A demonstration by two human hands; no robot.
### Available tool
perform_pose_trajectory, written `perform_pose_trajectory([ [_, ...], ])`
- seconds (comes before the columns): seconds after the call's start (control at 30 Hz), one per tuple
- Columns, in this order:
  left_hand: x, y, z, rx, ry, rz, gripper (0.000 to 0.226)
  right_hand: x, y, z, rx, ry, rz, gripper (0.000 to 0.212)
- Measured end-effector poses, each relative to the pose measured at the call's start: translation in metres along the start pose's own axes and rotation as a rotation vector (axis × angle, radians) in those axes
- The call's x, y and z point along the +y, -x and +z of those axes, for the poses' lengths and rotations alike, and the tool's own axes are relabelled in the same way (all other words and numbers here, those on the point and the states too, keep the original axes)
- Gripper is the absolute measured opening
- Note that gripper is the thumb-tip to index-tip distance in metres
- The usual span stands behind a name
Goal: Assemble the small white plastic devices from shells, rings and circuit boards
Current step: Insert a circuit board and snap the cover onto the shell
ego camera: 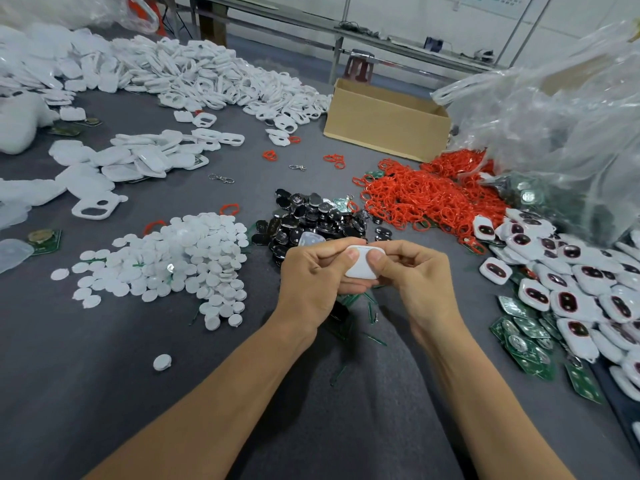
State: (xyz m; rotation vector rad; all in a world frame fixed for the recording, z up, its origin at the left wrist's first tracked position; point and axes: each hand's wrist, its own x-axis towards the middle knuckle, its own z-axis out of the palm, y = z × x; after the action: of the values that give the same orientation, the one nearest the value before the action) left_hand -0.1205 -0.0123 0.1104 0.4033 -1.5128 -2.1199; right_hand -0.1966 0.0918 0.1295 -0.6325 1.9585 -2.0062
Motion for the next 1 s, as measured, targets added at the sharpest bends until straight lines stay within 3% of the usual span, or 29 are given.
perform_pose_trajectory([
  [0.2, -0.002, 0.001, 0.002, 0.049, -0.011, 0.036, 0.019, 0.002, -0.001, 0.004, 0.064, 0.051, -0.010, 0.004],
  [0.37, -0.002, 0.003, 0.004, -0.070, -0.056, -0.037, 0.019, 0.005, -0.004, 0.004, 0.133, 0.002, 0.016, 0.009],
  [0.57, -0.001, 0.001, -0.001, -0.018, -0.209, -0.021, 0.032, 0.006, -0.003, -0.002, -0.119, 0.150, 0.021, 0.017],
  [0.7, -0.002, -0.001, -0.005, -0.051, -0.454, 0.010, 0.042, 0.005, -0.002, -0.005, -0.246, 0.184, 0.060, 0.016],
  [0.83, -0.003, 0.000, -0.004, -0.070, -0.596, 0.055, 0.038, 0.008, 0.000, -0.005, -0.262, 0.239, 0.060, 0.014],
  [1.0, -0.004, 0.005, -0.001, -0.016, -0.444, 0.092, 0.034, 0.012, -0.003, -0.003, -0.197, 0.374, -0.075, 0.012],
])
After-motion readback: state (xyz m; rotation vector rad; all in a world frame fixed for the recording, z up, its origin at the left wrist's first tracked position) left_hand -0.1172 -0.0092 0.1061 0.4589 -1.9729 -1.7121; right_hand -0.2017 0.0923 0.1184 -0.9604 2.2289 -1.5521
